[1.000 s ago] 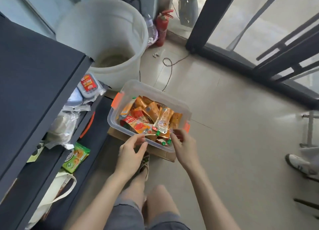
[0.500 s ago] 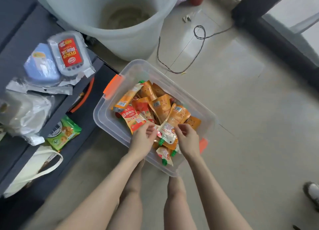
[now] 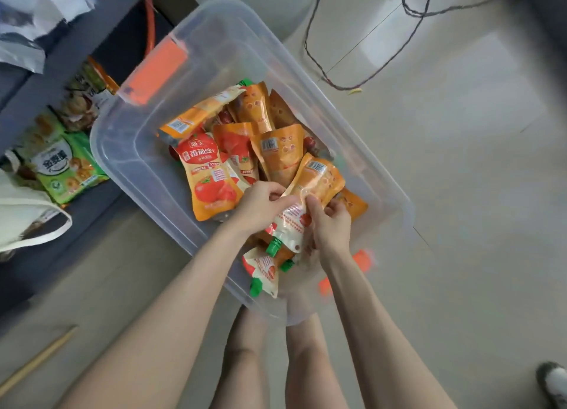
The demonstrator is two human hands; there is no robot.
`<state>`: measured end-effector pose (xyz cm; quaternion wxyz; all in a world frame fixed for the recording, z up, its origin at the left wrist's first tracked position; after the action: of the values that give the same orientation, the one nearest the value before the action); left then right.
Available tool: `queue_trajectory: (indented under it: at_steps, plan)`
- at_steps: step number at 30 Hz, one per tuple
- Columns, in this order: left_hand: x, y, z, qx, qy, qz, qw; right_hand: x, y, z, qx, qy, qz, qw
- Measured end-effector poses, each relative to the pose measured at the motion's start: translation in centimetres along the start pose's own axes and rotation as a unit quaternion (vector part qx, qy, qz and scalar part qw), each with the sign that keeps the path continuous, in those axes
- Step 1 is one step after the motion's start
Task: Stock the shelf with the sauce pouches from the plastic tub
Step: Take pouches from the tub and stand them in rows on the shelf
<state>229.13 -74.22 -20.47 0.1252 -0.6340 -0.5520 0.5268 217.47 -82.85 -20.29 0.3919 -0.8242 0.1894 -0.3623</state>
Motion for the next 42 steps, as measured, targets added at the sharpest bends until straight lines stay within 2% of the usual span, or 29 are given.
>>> queue_trajectory:
  at_steps: [4,8,10,12,13,15,17,19,22,24,25,27,28,30,32,36,42]
  plan:
    - [-0.4,-1.1,-2.1,0.016,-0.079,-0.012,0.997,1.5,-1.4,-0.3,0.094,0.099,-0.009,0.991]
    - [-0.7,-1.6,-4.4,-0.005,-0.275,-0.066,0.959,3.6,-2.7,0.0,0.244,0.060,-0.062,0.966]
    - [-0.9,-1.1,-5.7,-0.052,-0.289,-0.083,0.952,4.1,-3.3,0.4,0.309,0.023,-0.048,0.950]
    - [-0.7,-0.6,-7.2,-0.134,-0.300,-0.091,0.940,4.1,-3.9,0.6,0.356,-0.022,-0.028,0.934]
    - [-0.5,-0.5,-7.9,-0.180,-0.308,-0.099,0.929,4.0,-4.1,0.5,0.353,-0.050,-0.022,0.934]
    - [0.0,-0.7,-9.1,-0.234,-0.332,-0.118,0.906,3.6,-3.7,0.2,0.273,-0.044,-0.011,0.961]
    - [0.5,-1.3,-9.7,-0.248,-0.381,-0.141,0.879,3.0,-3.1,-0.3,0.171,0.104,0.045,0.979]
    - [0.7,-2.1,-9.4,-0.249,-0.418,-0.157,0.859,2.7,-3.3,0.2,0.134,0.241,0.098,0.956]
    - [0.4,-3.6,-7.5,-0.236,-0.435,-0.165,0.853,2.4,-4.7,2.7,0.155,0.319,0.141,0.924]
    - [0.2,-4.5,-6.1,-0.210,-0.411,-0.172,0.870,2.3,-5.1,4.2,0.172,0.318,0.132,0.923]
    - [0.3,-5.0,-5.8,-0.196,-0.371,-0.165,0.892,2.3,-5.1,4.5,0.167,0.318,0.130,0.924]
    - [0.7,-5.6,-6.4,-0.207,-0.202,-0.111,0.951,2.2,-4.6,4.5,0.139,0.320,0.137,0.927]
    - [0.9,-5.7,-7.2,-0.239,-0.098,-0.073,0.963,2.1,-4.2,4.5,0.130,0.314,0.136,0.931]
    - [1.0,-5.6,-8.6,-0.322,0.028,-0.021,0.946,2.0,-3.8,4.4,0.118,0.275,0.113,0.947]
    - [1.0,-4.6,-8.9,-0.338,0.042,-0.034,0.940,1.6,-3.4,4.3,0.105,0.227,0.079,0.965]
    - [1.5,-1.6,-7.6,-0.289,0.023,-0.140,0.947,1.0,-3.1,4.1,0.103,0.158,0.031,0.982]
    - [2.0,-0.5,-7.4,-0.357,-0.080,-0.201,0.909,1.6,-2.4,3.6,0.119,0.087,0.014,0.989]
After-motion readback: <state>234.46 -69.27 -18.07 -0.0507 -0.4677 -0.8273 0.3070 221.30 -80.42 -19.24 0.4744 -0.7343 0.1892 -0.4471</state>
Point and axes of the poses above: each hand's wrist, its own y-axis towards the middle knuckle, its own z-axis out of the palm, x = y × z, the point moved 3 cm from there along y, towards the middle knuckle, and after that the axes turned 11 degrees about -x, right-handed, at the moved point
